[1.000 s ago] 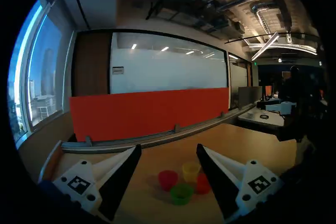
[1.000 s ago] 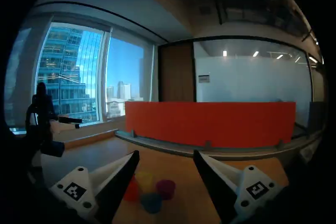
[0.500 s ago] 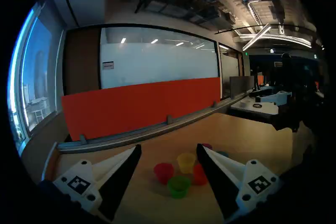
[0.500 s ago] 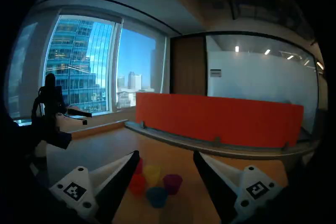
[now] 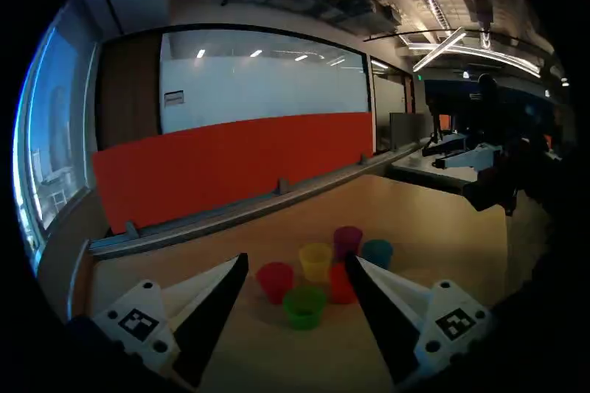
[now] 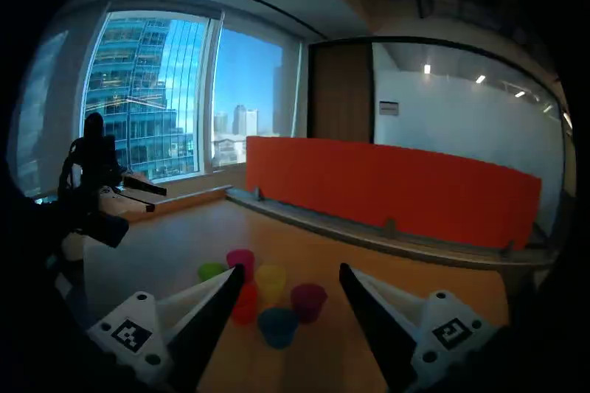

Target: Pour water

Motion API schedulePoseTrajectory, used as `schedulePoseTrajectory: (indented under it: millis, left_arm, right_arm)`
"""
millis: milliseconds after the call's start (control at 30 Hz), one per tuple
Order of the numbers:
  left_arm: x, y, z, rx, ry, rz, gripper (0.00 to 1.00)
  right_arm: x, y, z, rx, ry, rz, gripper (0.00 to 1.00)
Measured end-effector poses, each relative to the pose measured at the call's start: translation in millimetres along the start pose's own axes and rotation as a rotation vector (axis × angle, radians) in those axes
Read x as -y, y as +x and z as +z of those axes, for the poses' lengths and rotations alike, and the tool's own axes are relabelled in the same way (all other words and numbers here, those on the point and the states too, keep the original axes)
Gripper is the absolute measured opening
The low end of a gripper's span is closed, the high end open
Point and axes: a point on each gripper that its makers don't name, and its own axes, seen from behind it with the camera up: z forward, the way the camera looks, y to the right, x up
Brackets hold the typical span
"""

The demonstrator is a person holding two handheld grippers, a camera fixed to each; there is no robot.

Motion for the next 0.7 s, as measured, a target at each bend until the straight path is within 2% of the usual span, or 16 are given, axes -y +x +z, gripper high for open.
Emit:
schedulePoseTrajectory:
  millis: [400,700]
  left_arm:
    - [-9.0,-37.2,19.2,0.089,-0.055,0.01,0.98]
    - [-13.4,-61.9,30.8,0.136,-0.082,0.009,0.98]
  right_arm:
    - [5.2,-30.4,9.8,0.082,0.027,-0.019,0.99]
    - [4.4,-53.6,16.2,0.127,0.034,-0.008,0.99]
